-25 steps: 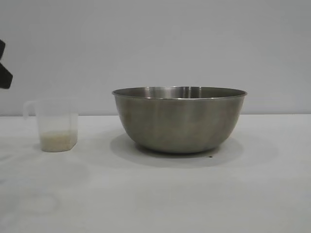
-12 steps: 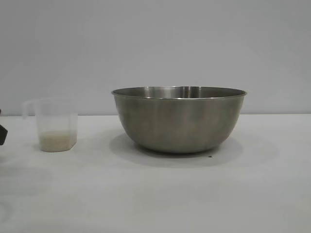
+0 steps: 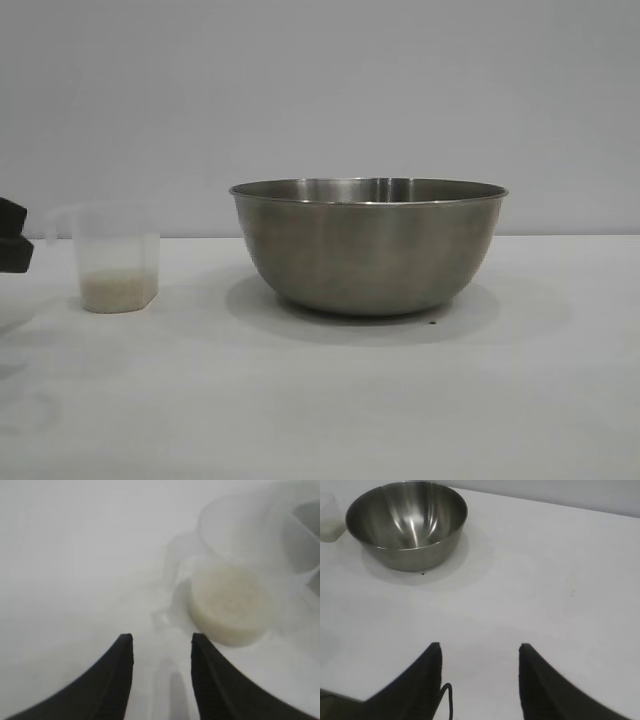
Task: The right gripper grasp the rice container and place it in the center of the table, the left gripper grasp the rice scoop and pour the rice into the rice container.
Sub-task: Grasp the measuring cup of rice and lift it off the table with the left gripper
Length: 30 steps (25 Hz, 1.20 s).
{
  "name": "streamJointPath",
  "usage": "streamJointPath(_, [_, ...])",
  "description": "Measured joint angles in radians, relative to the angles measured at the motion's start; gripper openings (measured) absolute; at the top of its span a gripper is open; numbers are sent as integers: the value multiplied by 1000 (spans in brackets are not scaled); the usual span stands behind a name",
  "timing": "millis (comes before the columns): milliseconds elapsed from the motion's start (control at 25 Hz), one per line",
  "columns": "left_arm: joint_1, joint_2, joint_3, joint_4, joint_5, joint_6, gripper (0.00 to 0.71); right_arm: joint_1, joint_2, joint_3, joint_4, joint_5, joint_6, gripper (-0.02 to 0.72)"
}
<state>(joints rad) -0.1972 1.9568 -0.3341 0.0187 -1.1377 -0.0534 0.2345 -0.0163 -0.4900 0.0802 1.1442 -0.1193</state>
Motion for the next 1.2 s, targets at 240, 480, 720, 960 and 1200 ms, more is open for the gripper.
streamJointPath(240, [0,47,-50,10,-6,2,230,0,0,0,0,0,0,343])
streamJointPath(480, [0,80,-62,22,-6,5,230,0,0,0,0,0,0,343])
streamJointPath(720, [0,109,-118,23,-6,7,230,0,0,0,0,0,0,343])
streamJointPath(960, [0,134,-209,24,-6,10,230,0,0,0,-1,0,0,343])
streamJointPath(1200, [0,139,-310,81,-4,45,0,0,0,0,-1,0,0,343])
